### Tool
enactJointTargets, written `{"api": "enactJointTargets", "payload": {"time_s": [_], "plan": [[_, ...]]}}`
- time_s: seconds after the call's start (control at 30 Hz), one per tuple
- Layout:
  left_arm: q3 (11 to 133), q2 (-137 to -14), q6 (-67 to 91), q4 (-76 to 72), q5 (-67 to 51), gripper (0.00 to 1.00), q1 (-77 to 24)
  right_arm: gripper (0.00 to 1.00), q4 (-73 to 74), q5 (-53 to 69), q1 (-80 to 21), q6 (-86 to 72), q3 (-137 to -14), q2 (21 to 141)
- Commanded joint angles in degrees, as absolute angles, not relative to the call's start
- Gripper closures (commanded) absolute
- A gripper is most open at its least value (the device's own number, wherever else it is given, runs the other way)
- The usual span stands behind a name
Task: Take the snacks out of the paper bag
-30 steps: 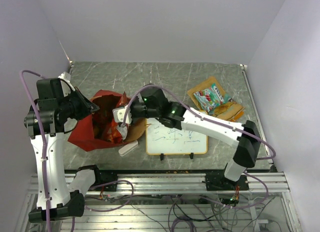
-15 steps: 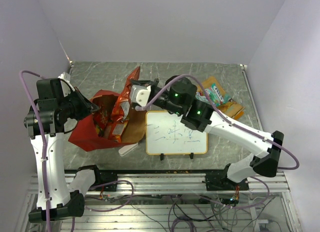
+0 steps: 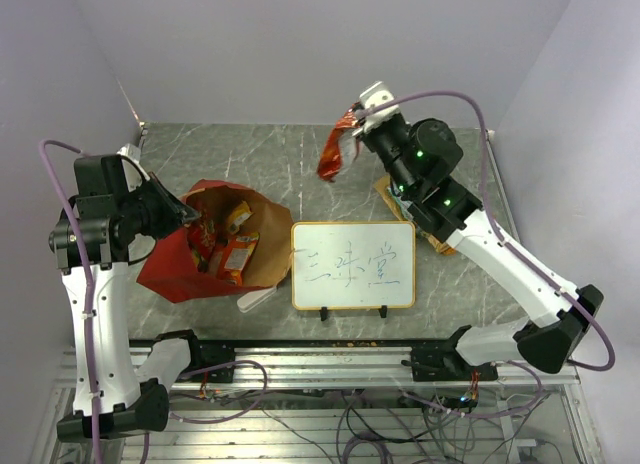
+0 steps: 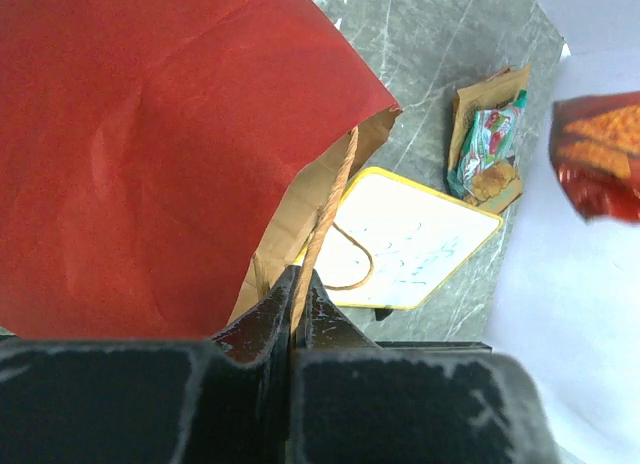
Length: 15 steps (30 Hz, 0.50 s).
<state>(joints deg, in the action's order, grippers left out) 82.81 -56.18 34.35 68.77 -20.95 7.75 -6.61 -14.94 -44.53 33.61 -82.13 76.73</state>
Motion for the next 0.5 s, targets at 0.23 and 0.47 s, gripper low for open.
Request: {"api": "enactJointTargets", "payload": {"time_s": [0.23,0.47], "plan": [[84.37,-56.63,34.99,65.89,-24.52,0.93,7.46,1.00,-3.72,-19.76,-30.17,20.04,-79.18,75.60],[83.88,-57.24,34.69,65.34,-26.25,0.93,7.46,1.00,-1.31,-19.36,-23.90,21.24,-77.38,75.84]]}}
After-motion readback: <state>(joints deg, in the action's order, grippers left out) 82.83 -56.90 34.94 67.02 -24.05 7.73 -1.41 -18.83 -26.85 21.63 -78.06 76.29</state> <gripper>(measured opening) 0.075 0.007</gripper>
